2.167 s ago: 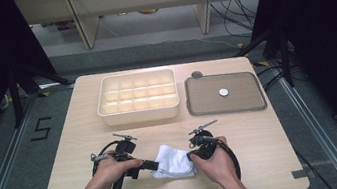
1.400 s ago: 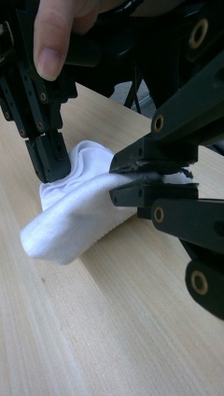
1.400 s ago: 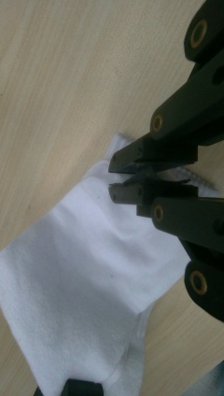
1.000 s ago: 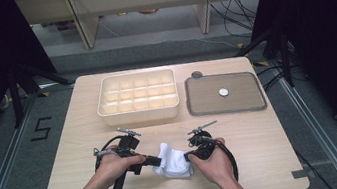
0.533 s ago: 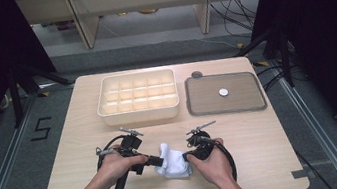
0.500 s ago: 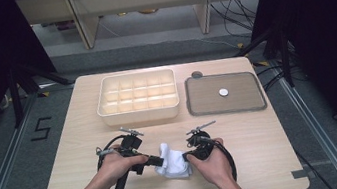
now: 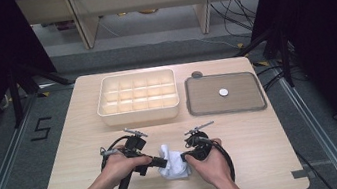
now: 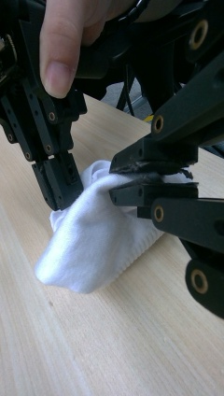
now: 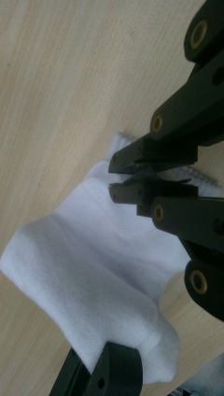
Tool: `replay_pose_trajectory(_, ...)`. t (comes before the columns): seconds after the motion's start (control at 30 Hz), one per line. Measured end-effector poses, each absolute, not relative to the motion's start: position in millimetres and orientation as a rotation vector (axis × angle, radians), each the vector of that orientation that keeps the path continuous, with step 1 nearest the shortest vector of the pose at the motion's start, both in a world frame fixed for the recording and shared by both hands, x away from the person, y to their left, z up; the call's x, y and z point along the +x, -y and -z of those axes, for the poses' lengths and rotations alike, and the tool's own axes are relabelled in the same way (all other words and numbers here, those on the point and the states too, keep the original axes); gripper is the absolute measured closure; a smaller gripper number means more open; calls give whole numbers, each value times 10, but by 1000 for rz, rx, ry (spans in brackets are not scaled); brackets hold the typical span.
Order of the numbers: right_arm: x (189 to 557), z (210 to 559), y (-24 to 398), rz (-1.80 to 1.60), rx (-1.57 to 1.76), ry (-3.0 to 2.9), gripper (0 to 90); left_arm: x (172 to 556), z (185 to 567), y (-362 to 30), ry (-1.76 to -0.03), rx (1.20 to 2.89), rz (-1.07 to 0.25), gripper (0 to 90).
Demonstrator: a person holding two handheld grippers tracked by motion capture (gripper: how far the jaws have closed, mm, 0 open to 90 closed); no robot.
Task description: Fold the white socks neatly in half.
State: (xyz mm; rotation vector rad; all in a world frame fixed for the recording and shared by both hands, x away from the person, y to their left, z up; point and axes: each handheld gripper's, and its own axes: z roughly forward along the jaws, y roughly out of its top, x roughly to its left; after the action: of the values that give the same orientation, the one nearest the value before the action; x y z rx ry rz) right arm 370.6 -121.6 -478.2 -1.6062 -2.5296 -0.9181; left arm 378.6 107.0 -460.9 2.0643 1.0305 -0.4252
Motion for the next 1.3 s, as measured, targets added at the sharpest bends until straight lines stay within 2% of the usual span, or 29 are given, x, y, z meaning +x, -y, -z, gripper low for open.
replay_pose_trajectory(0.1,3709,4781,1224,931,-1601,2523,830,3783,4615,-1048,-1042,2063,432,828)
replay_pose_trajectory(0.2,3700,4748,1257,960,-1615,2504,784,3785,4627,-1043,-1028,2071,440,828)
replay_pose_trajectory(0.4,3703,4686,1344,999,-1627,2508,774,3780,4631,-1023,-1030,2072,447,828)
replay_pose_trajectory(0.77,3678,4723,1421,963,-1644,2486,860,3779,4637,-1025,-1030,2077,444,828)
replay_pose_trajectory(1.3,3670,4849,1332,872,-1644,2498,868,3794,4640,-961,-1010,2103,445,828)
